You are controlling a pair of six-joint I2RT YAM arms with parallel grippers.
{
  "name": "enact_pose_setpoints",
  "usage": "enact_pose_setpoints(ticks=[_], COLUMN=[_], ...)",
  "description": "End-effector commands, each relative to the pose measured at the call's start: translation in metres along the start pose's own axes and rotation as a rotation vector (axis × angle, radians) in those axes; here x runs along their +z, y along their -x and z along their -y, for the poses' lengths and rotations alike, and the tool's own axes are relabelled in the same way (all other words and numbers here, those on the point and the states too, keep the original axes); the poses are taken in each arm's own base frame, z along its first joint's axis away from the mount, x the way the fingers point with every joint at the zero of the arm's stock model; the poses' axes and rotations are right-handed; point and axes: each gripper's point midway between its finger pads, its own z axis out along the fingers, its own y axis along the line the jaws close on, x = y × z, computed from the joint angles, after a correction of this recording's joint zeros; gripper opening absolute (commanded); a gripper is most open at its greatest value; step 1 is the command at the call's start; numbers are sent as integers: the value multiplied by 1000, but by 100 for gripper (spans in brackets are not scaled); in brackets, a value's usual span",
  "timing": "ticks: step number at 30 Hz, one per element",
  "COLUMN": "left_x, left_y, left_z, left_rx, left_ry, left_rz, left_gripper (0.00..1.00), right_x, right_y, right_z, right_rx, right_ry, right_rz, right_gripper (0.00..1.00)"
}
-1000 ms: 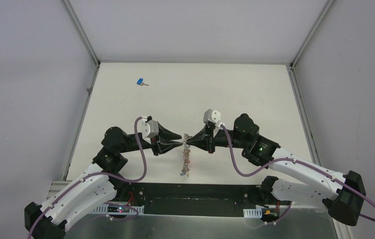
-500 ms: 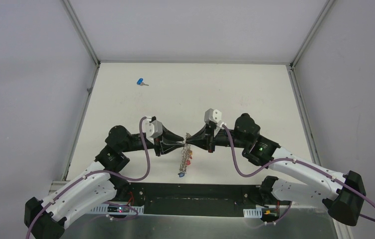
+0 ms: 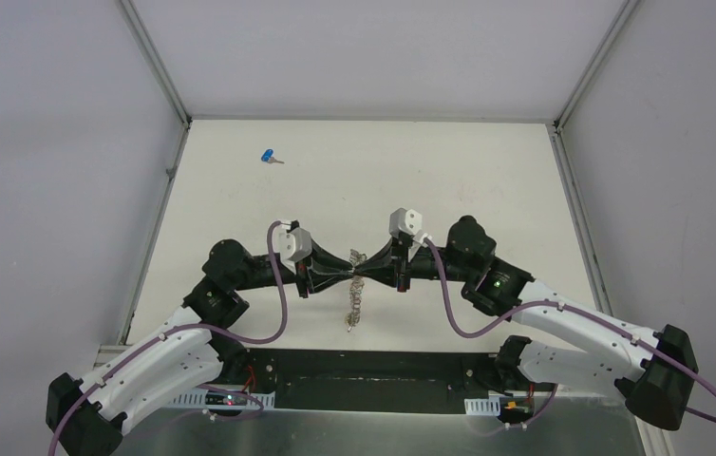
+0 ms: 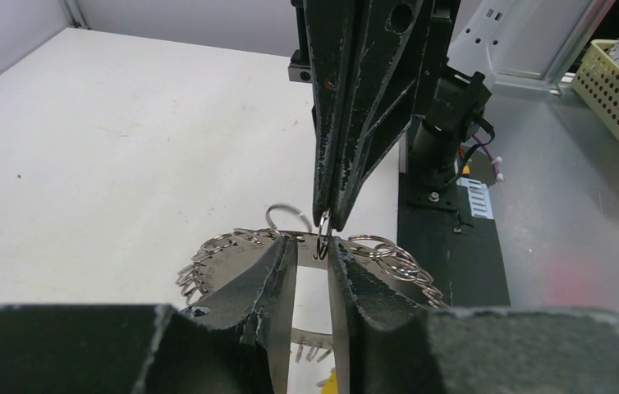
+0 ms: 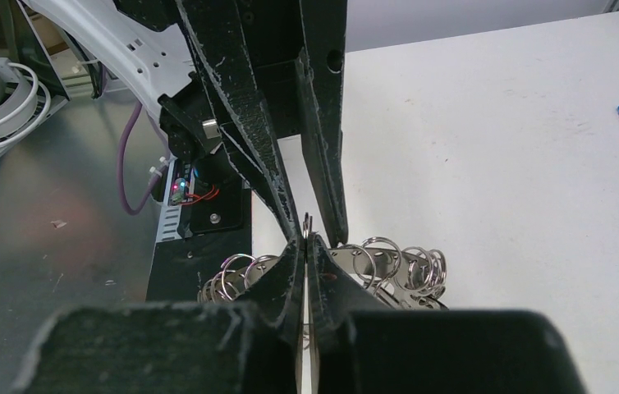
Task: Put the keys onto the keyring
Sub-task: Pick up the keyring from the center of the board.
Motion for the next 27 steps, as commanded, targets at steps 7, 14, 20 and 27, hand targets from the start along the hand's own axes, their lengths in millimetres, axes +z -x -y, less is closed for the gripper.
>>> enact_pose_setpoints(ticks=[7,14,20,27], left_x=[3,-5,-23,-48], left_y=[27,21,31,38], left_z=[5,2,5,-3], left_rx=[37,82,318,399], left_ry=[-19,16,16,134], left_rz=[71,-37,-105,-163], left_gripper=[0,0,0,0], right_x=[1,-9,-14,2], right_y=[40,42,42,52], right_z=[-7,1,12,85], right_rx=[-73,-58,-41,287], right_ry=[38,-43,-117,-296], right_rz=[118,143,157,147], right_gripper=[0,76,95,99])
